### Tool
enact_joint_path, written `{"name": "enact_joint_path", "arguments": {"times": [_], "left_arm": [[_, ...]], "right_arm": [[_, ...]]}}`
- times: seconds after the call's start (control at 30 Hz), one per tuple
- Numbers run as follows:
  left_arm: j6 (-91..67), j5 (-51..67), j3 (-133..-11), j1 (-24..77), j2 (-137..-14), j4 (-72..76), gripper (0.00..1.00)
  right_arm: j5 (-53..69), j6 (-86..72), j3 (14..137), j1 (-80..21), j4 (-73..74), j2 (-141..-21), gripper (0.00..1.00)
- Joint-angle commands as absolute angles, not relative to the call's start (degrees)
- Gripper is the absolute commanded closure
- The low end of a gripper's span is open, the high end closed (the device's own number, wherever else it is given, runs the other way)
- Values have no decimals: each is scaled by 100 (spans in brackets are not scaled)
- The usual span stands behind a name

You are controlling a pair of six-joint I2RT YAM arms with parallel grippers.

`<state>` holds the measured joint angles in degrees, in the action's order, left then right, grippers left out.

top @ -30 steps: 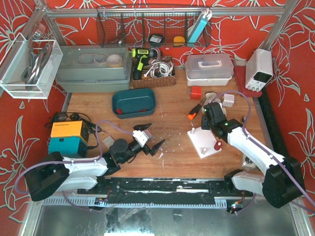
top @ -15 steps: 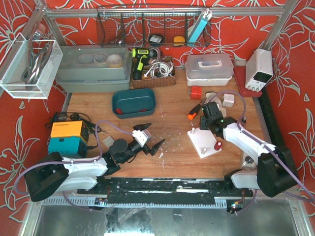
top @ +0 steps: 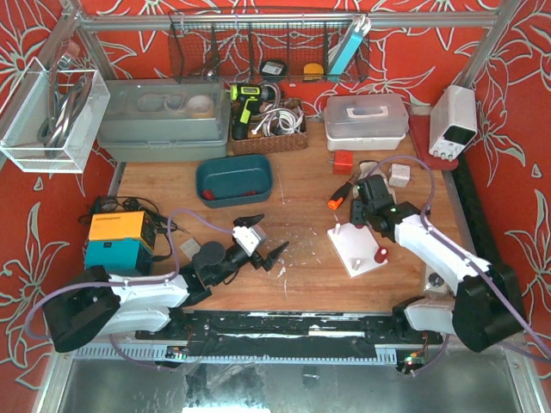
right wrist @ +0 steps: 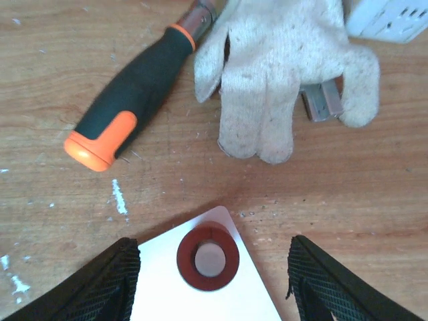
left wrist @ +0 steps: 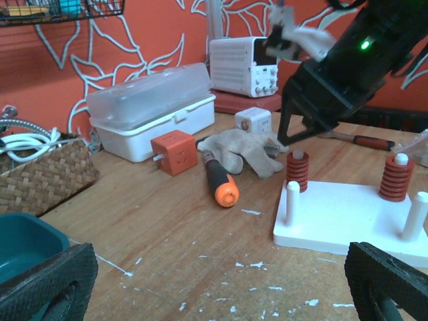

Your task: Install the large spring

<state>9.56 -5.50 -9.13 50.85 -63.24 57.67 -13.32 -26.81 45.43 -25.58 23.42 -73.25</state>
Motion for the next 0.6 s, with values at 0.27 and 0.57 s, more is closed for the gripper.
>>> {"name": "enact_joint_path", "arguments": {"times": [0.27,0.57], "left_arm": [[-1716,-2694,-2132,4548,-6030,3595,0],[-2712,-2145,-4020,2820,-6745,683,0]], "right_arm": [[221,-2693,4664,-2651,2746,-5804,1],[658,-2900,4014,-3163,2007,-5514,1]]}}
